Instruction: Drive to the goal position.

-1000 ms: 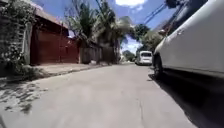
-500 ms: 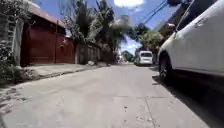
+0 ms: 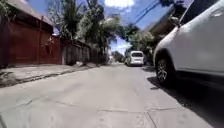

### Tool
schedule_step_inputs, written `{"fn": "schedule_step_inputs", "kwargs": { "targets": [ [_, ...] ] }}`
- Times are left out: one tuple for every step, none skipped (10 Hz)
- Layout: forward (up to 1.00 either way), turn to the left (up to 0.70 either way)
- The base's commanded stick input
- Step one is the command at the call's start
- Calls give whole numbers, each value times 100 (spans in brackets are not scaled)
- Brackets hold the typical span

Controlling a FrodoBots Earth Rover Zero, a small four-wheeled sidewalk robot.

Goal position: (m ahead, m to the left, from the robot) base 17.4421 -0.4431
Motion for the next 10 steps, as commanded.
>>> {"fn": "schedule_step_inputs", "kwargs": {
  "targets": [
    [94, 0],
    [94, 0],
    [94, 0],
    [96, 0],
    [97, 0],
    [100, 0],
    [100, 0],
    [100, 0],
    [100, -2],
    [100, -15]
  ]
}}
